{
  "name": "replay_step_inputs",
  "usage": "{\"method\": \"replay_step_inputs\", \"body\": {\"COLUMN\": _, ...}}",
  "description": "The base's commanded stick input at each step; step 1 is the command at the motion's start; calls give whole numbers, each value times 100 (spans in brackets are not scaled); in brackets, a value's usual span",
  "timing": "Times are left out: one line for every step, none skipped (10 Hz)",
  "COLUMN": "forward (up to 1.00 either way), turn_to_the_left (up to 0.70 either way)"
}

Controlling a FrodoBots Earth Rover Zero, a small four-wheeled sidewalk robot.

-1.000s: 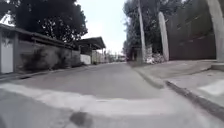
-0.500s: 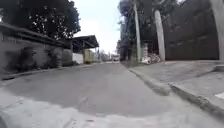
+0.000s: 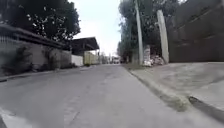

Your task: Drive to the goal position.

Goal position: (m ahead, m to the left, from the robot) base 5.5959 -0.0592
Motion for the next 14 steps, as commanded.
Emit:
{"method": "replay_step_inputs", "body": {"forward": 100, "turn_to_the_left": -39}}
{"method": "replay_step_inputs", "body": {"forward": 100, "turn_to_the_left": -39}}
{"method": "replay_step_inputs", "body": {"forward": 100, "turn_to_the_left": -30}}
{"method": "replay_step_inputs", "body": {"forward": 100, "turn_to_the_left": -4}}
{"method": "replay_step_inputs", "body": {"forward": 100, "turn_to_the_left": 0}}
{"method": "replay_step_inputs", "body": {"forward": 100, "turn_to_the_left": 0}}
{"method": "replay_step_inputs", "body": {"forward": 100, "turn_to_the_left": 0}}
{"method": "replay_step_inputs", "body": {"forward": 100, "turn_to_the_left": 0}}
{"method": "replay_step_inputs", "body": {"forward": 100, "turn_to_the_left": 0}}
{"method": "replay_step_inputs", "body": {"forward": 100, "turn_to_the_left": 0}}
{"method": "replay_step_inputs", "body": {"forward": 100, "turn_to_the_left": 0}}
{"method": "replay_step_inputs", "body": {"forward": 100, "turn_to_the_left": 0}}
{"method": "replay_step_inputs", "body": {"forward": 100, "turn_to_the_left": -2}}
{"method": "replay_step_inputs", "body": {"forward": 100, "turn_to_the_left": -3}}
